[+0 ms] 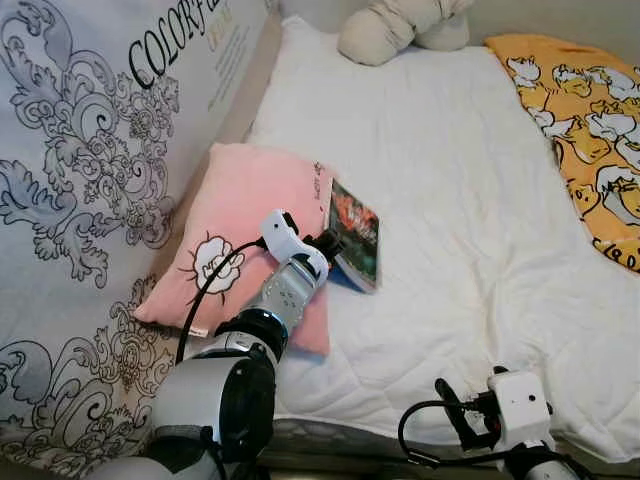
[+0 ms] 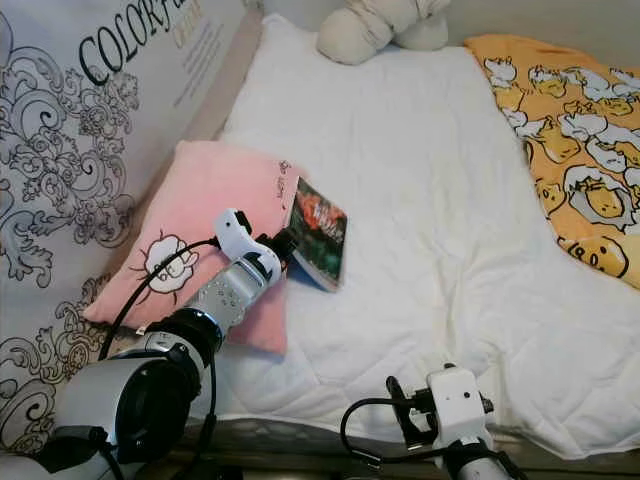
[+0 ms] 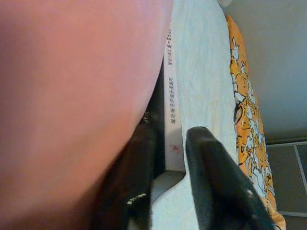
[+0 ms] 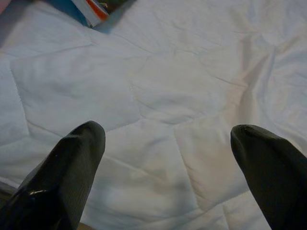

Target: Clean up the room

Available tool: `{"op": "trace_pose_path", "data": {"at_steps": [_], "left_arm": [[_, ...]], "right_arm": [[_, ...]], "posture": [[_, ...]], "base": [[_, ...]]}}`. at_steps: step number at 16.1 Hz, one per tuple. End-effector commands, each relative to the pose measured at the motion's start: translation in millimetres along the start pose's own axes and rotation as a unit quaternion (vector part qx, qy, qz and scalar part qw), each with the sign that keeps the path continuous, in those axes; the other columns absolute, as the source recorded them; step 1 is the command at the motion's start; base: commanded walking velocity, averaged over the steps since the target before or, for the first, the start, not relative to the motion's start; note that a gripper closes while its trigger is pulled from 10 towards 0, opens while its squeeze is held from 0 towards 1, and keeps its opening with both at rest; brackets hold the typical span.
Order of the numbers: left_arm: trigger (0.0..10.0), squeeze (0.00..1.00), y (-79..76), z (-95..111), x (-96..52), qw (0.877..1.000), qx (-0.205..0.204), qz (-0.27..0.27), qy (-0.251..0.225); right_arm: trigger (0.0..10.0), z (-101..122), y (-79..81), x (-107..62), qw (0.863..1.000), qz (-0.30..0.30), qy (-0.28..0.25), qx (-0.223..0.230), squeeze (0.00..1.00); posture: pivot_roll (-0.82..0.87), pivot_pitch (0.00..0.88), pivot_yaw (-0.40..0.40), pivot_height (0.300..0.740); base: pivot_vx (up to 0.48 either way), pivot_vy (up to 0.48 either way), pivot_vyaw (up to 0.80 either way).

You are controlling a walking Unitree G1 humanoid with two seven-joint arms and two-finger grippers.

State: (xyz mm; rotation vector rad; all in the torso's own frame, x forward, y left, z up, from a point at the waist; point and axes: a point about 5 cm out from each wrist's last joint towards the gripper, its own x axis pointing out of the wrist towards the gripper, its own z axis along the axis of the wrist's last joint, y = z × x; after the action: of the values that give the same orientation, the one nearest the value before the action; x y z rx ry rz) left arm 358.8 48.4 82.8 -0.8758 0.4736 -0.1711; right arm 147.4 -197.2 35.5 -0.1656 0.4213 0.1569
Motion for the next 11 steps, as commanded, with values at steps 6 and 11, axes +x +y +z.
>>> {"op": "trace_pose_path", "data": {"at_steps": [6,11], "left_arm": [[10.0,0.85,-67.9,-115.1,-12.1,0.987,-0.074,-0.068,0.126],[10.0,0.85,-67.9,-115.1,-12.1,0.987,-0.074,-0.068,0.126]], "right_arm": [[10.0,-2.7,-1.9,-1.6,1.0,-0.002,0.005,-0.004,0.0],[10.0,-2.7,-1.9,-1.6,1.0,-0.002,0.005,-0.004,0.0]], "posture": [[-0.22,0.056,-0.032,0.74],[-0.22,0.056,-0.032,0.74]], "base": [[0.0,0.0,0.0],[0.0,0.0,0.0]]}}
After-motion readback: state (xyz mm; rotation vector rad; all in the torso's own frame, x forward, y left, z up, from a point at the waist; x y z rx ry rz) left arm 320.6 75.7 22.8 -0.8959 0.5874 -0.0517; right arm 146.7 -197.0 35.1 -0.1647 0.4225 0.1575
